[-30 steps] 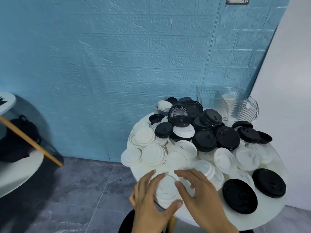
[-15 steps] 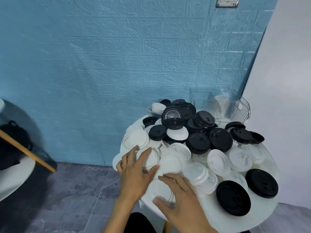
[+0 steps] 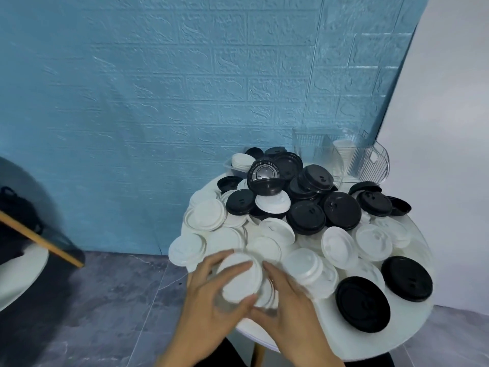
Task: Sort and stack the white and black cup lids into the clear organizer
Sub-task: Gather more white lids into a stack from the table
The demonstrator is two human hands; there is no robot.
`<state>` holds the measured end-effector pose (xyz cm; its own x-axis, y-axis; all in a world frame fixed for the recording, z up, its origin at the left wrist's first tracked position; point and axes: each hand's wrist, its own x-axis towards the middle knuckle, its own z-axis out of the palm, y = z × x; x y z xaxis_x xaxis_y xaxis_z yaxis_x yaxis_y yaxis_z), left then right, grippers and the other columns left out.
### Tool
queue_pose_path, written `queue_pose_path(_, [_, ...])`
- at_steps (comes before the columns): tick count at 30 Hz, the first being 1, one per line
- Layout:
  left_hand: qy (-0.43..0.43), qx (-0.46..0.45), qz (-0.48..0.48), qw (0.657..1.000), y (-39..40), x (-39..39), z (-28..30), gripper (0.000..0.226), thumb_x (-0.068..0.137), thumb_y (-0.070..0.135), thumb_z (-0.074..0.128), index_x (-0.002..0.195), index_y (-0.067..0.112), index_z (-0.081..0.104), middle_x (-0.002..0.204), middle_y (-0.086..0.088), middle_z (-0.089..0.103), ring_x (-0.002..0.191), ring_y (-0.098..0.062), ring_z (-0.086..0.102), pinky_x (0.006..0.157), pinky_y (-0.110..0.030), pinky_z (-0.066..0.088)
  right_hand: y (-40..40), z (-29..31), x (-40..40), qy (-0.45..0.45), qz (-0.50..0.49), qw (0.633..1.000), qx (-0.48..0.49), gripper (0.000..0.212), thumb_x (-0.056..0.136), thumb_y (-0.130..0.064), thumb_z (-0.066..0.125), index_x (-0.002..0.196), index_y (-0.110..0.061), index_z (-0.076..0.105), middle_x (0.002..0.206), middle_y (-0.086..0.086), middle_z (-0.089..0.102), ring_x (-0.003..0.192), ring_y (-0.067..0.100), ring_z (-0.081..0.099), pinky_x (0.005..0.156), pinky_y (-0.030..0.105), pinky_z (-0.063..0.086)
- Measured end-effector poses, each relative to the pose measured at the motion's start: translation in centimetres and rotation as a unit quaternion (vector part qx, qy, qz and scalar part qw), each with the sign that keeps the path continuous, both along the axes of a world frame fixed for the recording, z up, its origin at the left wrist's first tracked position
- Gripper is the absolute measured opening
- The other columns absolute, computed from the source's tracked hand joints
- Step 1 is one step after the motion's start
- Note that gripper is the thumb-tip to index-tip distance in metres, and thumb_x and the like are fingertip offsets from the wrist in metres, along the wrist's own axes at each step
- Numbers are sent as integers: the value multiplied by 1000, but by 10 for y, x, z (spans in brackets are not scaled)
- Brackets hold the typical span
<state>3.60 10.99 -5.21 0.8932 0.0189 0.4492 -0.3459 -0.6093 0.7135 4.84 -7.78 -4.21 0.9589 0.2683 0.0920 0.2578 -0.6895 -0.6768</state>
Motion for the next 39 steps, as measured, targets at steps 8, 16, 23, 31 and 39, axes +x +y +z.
queue_pose_path(8, [73, 17, -85, 994, -6, -11, -11, 57, 70, 68, 78, 124, 68, 60, 145, 33, 40, 139, -2, 40, 113, -26, 30, -15, 4, -6, -14, 42, 998, 35, 97, 81, -39, 80, 148, -52, 11, 149, -32, 25, 133, -10, 39, 96, 8, 40])
queue_pose_path(16, [76, -50, -102, 991, -13, -5, -14, 40, 64, 62, 88, 100, 52, 74, 131, 30, 50, 131, -5, 52, 103, -10, 36, -30, 6, -1, -46, 121, 991, -27, 67, 75, -66, 71, 129, -63, 32, 146, -44, 18, 137, -23, 20, 105, 6, 32])
queue_pose_path(23, [80, 5, -98, 992, -15, -20, -22, 27, 85, 73, 65, 109, 63, 69, 145, 30, 43, 136, -9, 48, 109, -25, 38, -30, -5, -13, -51, 101, 992, -51, 60, 78, -72, 53, 135, -54, 46, 147, -48, 17, 137, -22, 23, 106, 10, 34])
queue_pose_path(31, [45, 41, -86, 994, -10, -12, -11, 20, 88, 61, 66, 108, 64, 70, 143, 33, 49, 138, -2, 43, 110, -29, 27, -29, -5, -18, -40, 75, 996, -2, 48, 75, -68, 69, 116, -64, 45, 142, -55, 23, 131, -31, 22, 104, 3, 32])
queue_pose_path(39, [71, 164, 118, 977, 12, 50, 7, 56, 88, 75, 58, 140, 55, 52, 153, 15, 41, 138, -17, 32, 109, -40, 26, -26, -7, -20, -48, 39, 998, 21, 49, 74, -58, 76, 114, -59, 48, 143, -43, 36, 135, -22, 31, 98, -2, 28])
